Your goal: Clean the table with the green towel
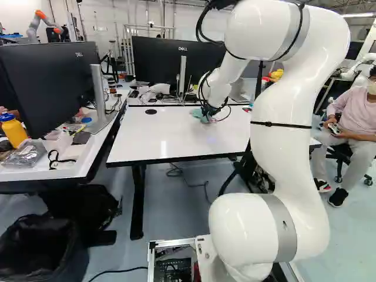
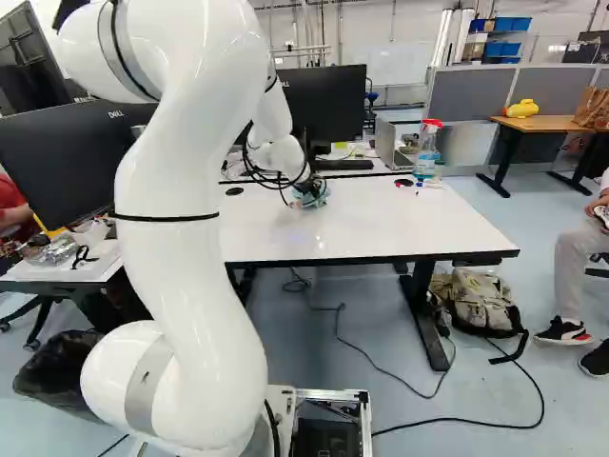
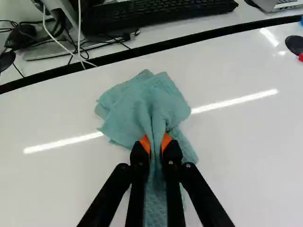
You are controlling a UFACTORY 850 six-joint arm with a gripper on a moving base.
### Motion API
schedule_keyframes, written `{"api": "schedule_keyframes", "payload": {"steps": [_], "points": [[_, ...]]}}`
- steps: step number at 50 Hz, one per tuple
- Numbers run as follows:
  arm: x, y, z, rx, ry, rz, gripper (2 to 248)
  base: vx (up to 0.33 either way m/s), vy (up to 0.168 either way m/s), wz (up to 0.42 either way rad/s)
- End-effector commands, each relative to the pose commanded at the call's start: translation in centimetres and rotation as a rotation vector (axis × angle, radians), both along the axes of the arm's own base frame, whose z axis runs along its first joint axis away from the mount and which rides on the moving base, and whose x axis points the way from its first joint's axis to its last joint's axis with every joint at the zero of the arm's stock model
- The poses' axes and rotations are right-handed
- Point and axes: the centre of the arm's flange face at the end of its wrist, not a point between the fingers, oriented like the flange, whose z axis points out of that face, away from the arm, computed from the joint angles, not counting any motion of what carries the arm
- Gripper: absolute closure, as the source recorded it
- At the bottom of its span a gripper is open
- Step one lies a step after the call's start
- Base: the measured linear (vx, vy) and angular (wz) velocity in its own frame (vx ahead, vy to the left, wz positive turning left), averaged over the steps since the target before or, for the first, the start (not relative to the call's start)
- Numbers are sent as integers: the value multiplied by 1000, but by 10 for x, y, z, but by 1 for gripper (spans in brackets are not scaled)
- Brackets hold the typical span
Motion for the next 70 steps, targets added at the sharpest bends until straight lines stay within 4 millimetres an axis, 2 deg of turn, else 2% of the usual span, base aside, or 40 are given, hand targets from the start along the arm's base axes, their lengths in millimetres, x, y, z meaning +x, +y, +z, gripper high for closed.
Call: {"api": "schedule_keyframes", "payload": {"steps": [40,56,70], "points": [[66,-42,-8,-8,-56,-49,205,0,0,0],[94,-39,-12,-11,-82,-39,205,0,0,0],[108,-22,-14,-11,-93,-12,205,0,0,0]]}}
